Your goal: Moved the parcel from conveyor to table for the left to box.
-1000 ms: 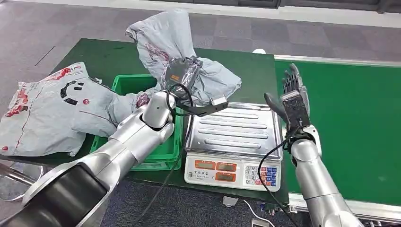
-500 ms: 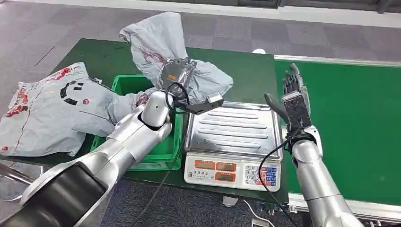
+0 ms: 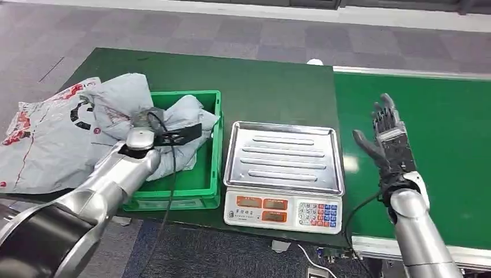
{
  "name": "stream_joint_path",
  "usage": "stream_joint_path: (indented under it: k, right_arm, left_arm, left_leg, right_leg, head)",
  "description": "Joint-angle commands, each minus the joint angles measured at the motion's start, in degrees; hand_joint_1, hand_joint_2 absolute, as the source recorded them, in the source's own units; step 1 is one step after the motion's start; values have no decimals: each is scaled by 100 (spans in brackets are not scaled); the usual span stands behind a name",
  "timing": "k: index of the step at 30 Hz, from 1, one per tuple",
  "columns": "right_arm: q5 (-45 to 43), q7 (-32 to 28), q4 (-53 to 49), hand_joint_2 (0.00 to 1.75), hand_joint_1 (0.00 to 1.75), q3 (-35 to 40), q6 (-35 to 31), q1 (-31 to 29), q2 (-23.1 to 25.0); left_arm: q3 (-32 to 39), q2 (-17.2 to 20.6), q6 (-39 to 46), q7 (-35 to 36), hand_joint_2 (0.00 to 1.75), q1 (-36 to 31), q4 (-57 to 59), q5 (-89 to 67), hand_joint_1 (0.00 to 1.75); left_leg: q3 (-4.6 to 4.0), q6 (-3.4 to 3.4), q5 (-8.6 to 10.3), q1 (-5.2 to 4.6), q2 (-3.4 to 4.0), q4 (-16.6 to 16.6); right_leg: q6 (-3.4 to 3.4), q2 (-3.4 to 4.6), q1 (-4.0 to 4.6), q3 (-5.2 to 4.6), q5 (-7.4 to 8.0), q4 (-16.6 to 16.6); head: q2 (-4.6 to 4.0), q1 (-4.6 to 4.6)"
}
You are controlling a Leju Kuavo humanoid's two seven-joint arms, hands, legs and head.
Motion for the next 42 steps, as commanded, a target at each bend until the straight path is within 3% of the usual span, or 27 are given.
stream_joint_path:
  k: [1, 4, 5, 7, 13, 16, 21, 23, 31, 37, 42]
  right_arm:
    - [21, 45, -328, 175, 0, -280, 56, 224, -137]
    - [8, 65, -276, 175, 0, -274, 88, 136, -175]
    - [0, 66, -276, 175, 0, -274, 99, 129, -187]
    - [9, 61, -334, 175, 0, -287, 91, 176, -155]
    - [123, 247, -669, 175, 0, -416, 129, 453, -179]
    - [134, 280, -573, 175, 0, -404, 178, 382, -225]
    - [82, 320, -144, 175, 0, -250, 322, 86, -155]
    - [55, 325, -98, 175, 0, -223, 302, 35, -20]
    - [70, 325, -168, 175, 0, -213, 261, 85, -8]
    - [267, 271, 176, 175, 0, -53, 99, -277, 240]
    - [384, 67, 1225, 175, 0, 481, 74, -996, 707]
  left_arm:
    - [744, 245, -504, -4, 175, 67, 369, -104, 175]
    - [831, 225, -866, -211, 175, 63, 409, -34, 175]
    - [960, 210, -819, -291, 175, 87, 365, 44, 98]
    - [917, 170, -852, -349, 175, 69, 364, -33, 0]
    - [1635, -133, 354, -1015, 175, -53, 187, 401, 0]
    - [1759, -228, 643, -1287, 175, -155, 105, 481, 0]
    - [2521, -538, 1609, -2530, 175, -292, -134, 1200, 0]
    - [2550, -626, 1762, -2690, 175, -334, -226, 1261, 0]
    - [2554, -633, 1815, -2741, 175, -330, -213, 1297, 0]
    - [2983, -830, 2280, -3481, 175, -360, -437, 2077, 0]
    - [3278, -1000, 1270, -3880, 175, -70, -716, 3106, 0]
  left_leg:
    - [21, 4, -2, 0, 9, -10]
    - [17, 3, -2, -2, 13, -8]
    - [27, 6, -2, 0, 20, -16]
    - [35, 6, -3, -1, 35, -20]
    - [30, 2, 0, 2, 11, -8]
    - [26, 7, 2, 4, 3, -8]
    - [16, 8, 3, 4, -2, 2]
    - [7, 11, 4, 7, -1, 8]
    - [15, 9, 4, 6, -5, -2]
    - [7, 8, 3, 5, 1, 3]
    - [14, 11, 3, 7, 10, -3]
  right_leg:
    - [-15, 7, 3, 13, 1, -9]
    - [-12, 15, 0, 6, 2, -4]
    - [-20, 20, 3, 14, 6, -14]
    - [-26, 29, 3, 15, 9, -15]
    - [-17, 3, 3, 15, 3, -3]
    - [-21, -4, 7, 15, 5, -9]
    - [-15, -2, 6, 11, 5, -1]
    - [-15, -2, 9, 8, 7, -2]
    - [-23, -1, 10, 17, 9, -8]
    - [-15, 5, 9, 5, 9, -2]
    - [-20, 14, 11, 13, 13, -10]
  head:
    - [0, -2]
    - [0, 0]
    - [0, -2]
    - [0, -2]
    - [0, -2]
    - [0, -2]
    - [0, 0]
    - [0, -2]
    - [0, -2]
    - [0, 0]
    - [0, 0]
